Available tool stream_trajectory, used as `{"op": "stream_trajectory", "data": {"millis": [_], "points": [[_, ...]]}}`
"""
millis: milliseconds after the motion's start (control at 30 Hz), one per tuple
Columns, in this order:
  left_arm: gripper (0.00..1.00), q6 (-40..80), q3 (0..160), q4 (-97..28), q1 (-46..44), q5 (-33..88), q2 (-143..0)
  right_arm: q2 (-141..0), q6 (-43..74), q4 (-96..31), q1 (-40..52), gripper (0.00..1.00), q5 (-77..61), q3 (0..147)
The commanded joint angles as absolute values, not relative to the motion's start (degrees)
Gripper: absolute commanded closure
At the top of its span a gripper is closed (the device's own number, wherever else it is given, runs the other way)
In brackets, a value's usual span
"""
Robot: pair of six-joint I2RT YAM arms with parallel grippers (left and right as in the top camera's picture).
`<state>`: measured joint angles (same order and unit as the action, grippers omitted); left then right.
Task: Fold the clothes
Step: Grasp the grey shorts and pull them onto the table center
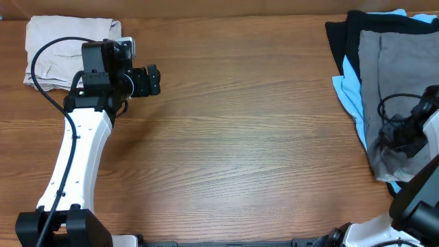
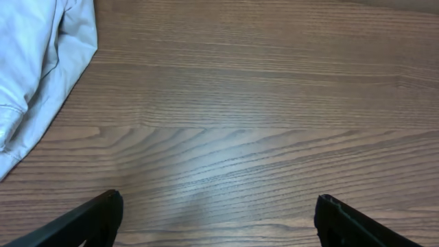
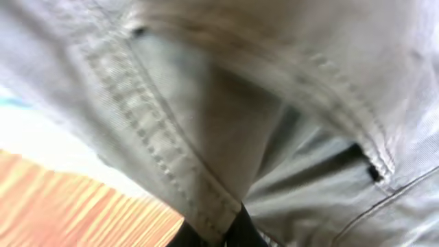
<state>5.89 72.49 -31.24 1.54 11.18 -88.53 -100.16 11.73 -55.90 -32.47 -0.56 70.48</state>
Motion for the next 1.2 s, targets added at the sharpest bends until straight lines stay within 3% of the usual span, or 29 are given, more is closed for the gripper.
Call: {"op": "stream_trajectory", "data": {"millis": [0, 300, 533, 900, 967, 1067, 1167], "points": [[0.11, 6.48, 73.76, -30.98, 1.87, 11.68, -88.36, -95.57, 7.25, -57.54, -31.05, 0.96, -10.31, 76.14], [0.18, 6.46, 79.64, -33.63, 2.72, 11.66, -87.94, -93.76, 4.56, -62.74, -15.73, 0.96, -18.11, 84.14], [0.14, 6.42, 84.73, -35.73, 5.28, 11.62, -87.94, -93.76, 9.98, -57.76, 0.84, 0.96, -16.84, 84.14], [0.11, 6.24, 84.71, -36.16, 7.03, 11.46, -87.94, -93.76, 16.75, -50.72, 17.82, 0.96, -18.50, 84.14], [0.10, 6.17, 84.71, -36.82, 7.16, 11.44, -87.94, -93.76, 18.20, -48.90, 21.85, 0.93, -19.55, 84.14], [0.08, 6.15, 84.71, -37.98, 7.16, 11.46, -87.94, -93.76, 20.62, -49.19, 23.14, 0.79, -18.90, 84.14], [0.07, 4.99, 84.71, -39.68, 7.14, 11.49, -87.96, -93.76, 23.05, -51.13, 21.71, 0.78, -16.93, 84.14]]}}
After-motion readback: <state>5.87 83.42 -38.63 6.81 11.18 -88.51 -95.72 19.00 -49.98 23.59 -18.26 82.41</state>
